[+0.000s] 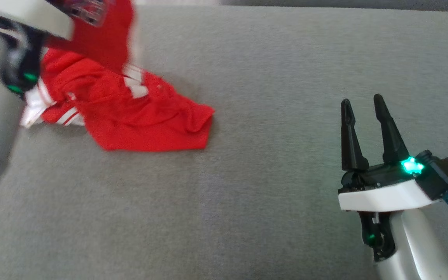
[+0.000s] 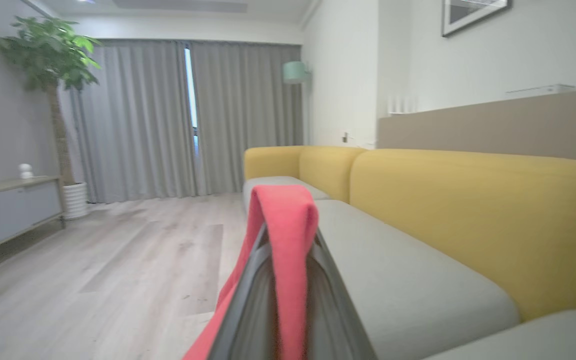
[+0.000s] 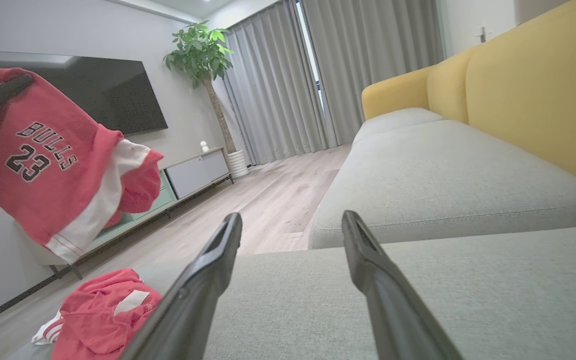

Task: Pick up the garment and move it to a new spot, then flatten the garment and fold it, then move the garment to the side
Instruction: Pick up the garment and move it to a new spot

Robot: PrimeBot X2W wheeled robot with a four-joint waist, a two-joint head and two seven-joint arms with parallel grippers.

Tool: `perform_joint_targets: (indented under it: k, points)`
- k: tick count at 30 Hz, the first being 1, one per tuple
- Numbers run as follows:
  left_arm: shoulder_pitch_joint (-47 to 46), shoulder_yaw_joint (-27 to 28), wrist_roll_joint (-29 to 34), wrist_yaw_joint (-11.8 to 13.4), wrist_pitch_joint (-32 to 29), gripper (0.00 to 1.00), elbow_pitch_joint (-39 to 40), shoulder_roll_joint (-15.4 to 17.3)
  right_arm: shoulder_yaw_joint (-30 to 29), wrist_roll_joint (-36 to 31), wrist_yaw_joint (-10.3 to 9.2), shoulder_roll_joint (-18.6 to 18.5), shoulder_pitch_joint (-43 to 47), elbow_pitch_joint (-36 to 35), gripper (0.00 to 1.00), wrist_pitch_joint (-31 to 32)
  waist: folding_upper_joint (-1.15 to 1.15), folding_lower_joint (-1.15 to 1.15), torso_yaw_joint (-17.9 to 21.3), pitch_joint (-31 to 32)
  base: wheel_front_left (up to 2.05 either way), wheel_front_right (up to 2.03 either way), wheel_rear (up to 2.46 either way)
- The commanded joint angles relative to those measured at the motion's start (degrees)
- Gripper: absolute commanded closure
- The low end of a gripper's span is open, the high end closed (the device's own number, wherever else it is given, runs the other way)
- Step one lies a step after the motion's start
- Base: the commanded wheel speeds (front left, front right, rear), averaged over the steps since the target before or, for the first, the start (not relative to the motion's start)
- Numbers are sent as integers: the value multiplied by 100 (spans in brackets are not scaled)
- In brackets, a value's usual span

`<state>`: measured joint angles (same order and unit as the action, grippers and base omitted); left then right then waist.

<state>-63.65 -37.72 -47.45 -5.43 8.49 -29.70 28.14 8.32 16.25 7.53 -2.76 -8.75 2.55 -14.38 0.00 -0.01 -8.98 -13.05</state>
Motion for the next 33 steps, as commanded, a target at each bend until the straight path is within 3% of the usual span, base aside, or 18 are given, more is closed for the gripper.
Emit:
perform_joint_targets:
  k: [1, 9, 17, 20, 21, 22, 23, 28, 33]
  points:
    - [-100, 127, -7, 47, -62, 100, 248, 172, 146, 48, -4, -11, -14, -170, 0, -62, 0, 1, 172, 125, 0, 0, 0]
    - [358, -339, 86, 572, -533, 100, 1358, -242, 246, 259, -4, -11, -156, -284, 0, -62, 0, 1, 988, 35, 0, 0, 0]
    - [496, -713, 330, 794, -651, 100, 1585, -495, 403, 523, -4, -11, -390, -441, 0, -62, 0, 1, 2068, -263, 0, 0, 0]
    - [508, -773, 292, 777, -557, 100, 1435, -735, 380, 560, -4, -11, -419, -490, 0, -62, 0, 1, 2317, -375, 0, 0, 0]
    - [504, -799, 302, 768, -519, 85, 1332, -796, 370, 564, -4, -11, -422, -498, 0, -62, 0, 1, 2377, -408, 0, 0, 0]
    - [498, -831, 324, 754, -471, 28, 1216, -855, 355, 572, -4, -11, -423, -506, 0, -62, 0, 1, 2420, -439, 0, 0, 0]
    - [497, -857, 336, 738, -424, 0, 1086, -910, 341, 579, -4, -11, -423, -515, 0, -62, 0, 1, 2452, -464, 0, 0, 0]
    - [534, -943, 432, 651, -54, 0, 548, -1099, 254, 537, -4, -11, -376, -567, 0, -62, 0, 1, 2360, -517, 0, 0, 0]
    - [782, -894, 515, 584, 420, 0, 265, -1024, 141, 330, -4, -11, -310, -533, 0, -62, 0, 1, 1882, -335, 0, 0, 0]
